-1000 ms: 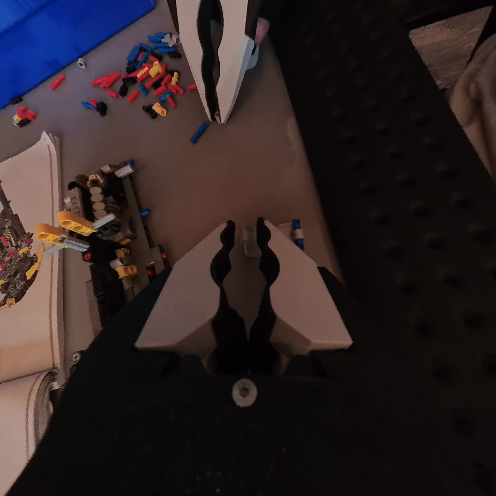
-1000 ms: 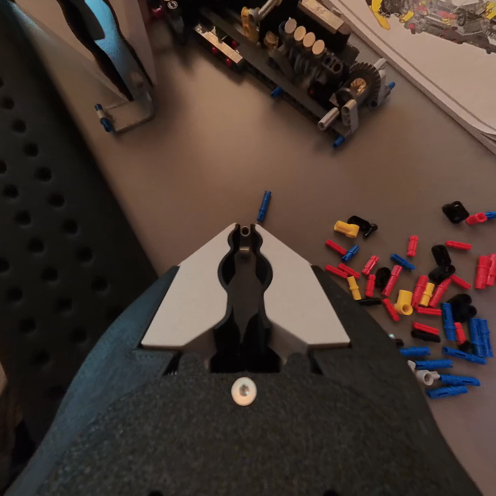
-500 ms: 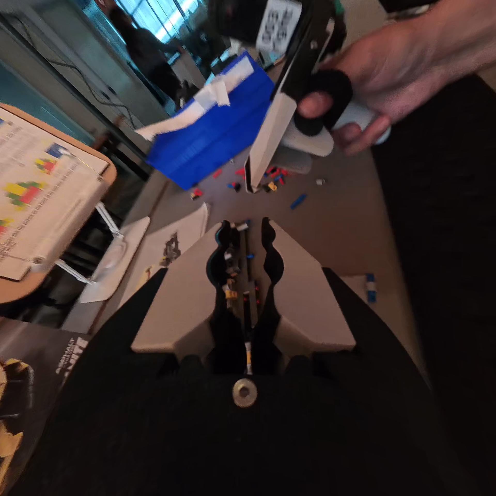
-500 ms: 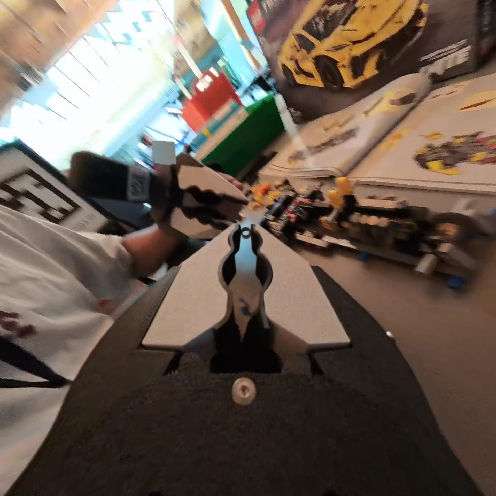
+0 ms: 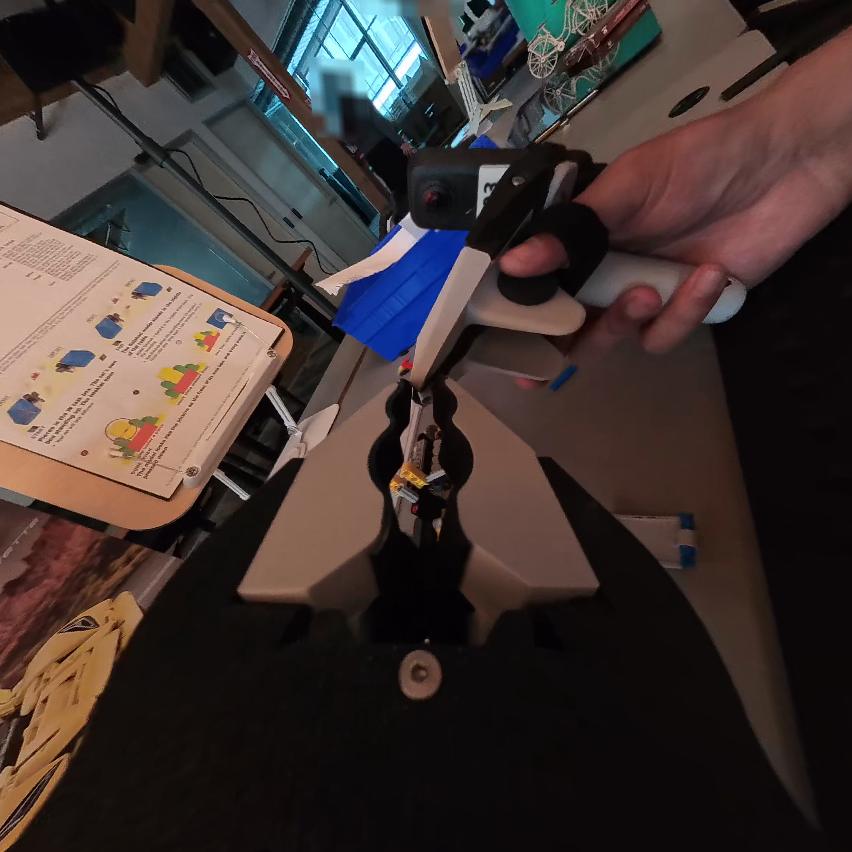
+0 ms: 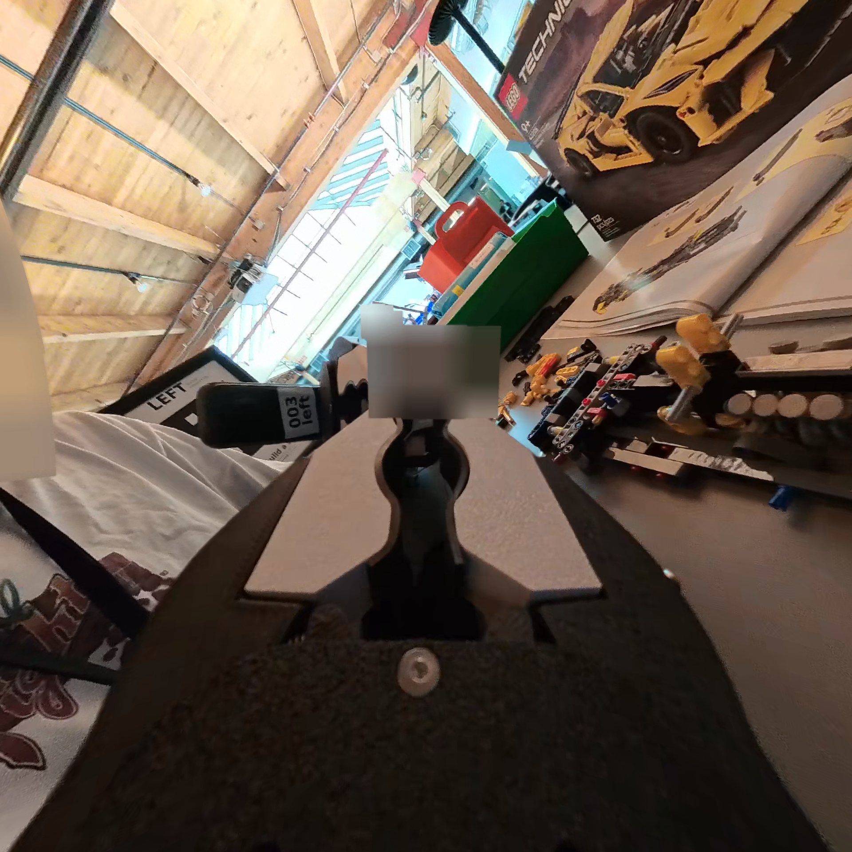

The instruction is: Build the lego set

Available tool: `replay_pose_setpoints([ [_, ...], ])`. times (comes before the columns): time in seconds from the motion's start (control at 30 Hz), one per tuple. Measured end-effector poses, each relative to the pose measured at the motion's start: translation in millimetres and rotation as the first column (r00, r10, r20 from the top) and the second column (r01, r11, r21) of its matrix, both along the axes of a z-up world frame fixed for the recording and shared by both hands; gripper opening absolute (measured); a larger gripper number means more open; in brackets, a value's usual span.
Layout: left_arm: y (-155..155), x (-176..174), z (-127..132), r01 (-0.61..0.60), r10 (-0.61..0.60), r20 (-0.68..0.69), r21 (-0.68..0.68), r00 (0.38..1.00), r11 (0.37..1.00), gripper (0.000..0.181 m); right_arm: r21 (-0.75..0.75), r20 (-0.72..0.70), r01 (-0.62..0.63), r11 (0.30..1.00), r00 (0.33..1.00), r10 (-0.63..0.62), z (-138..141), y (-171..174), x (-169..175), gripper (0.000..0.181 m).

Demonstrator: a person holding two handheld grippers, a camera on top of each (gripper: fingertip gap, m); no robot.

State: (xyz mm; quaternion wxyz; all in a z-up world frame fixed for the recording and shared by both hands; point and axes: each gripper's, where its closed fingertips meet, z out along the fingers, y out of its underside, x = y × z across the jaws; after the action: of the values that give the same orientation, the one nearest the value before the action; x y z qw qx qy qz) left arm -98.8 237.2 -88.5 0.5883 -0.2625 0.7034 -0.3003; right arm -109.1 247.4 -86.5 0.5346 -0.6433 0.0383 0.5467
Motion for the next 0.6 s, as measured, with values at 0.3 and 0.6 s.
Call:
replay_pose_setpoints([
  [0.3,6.7,-0.5,-6.2,-0.011,0.011,-0.022,0.029,1.0,1.0,0.01,0.008,-0.057,-0.011,1.0,0.998,0.011,-0.5,3.3,1.3,0.005],
  [0.6,6.2,0.5,-8.3,-0.005,0.006,-0.026,0.018,1.0,1.0,0.006,0.011,-0.057,-0.016,1.0,0.998,0.017,-2.5,2.7,0.9,0.006],
])
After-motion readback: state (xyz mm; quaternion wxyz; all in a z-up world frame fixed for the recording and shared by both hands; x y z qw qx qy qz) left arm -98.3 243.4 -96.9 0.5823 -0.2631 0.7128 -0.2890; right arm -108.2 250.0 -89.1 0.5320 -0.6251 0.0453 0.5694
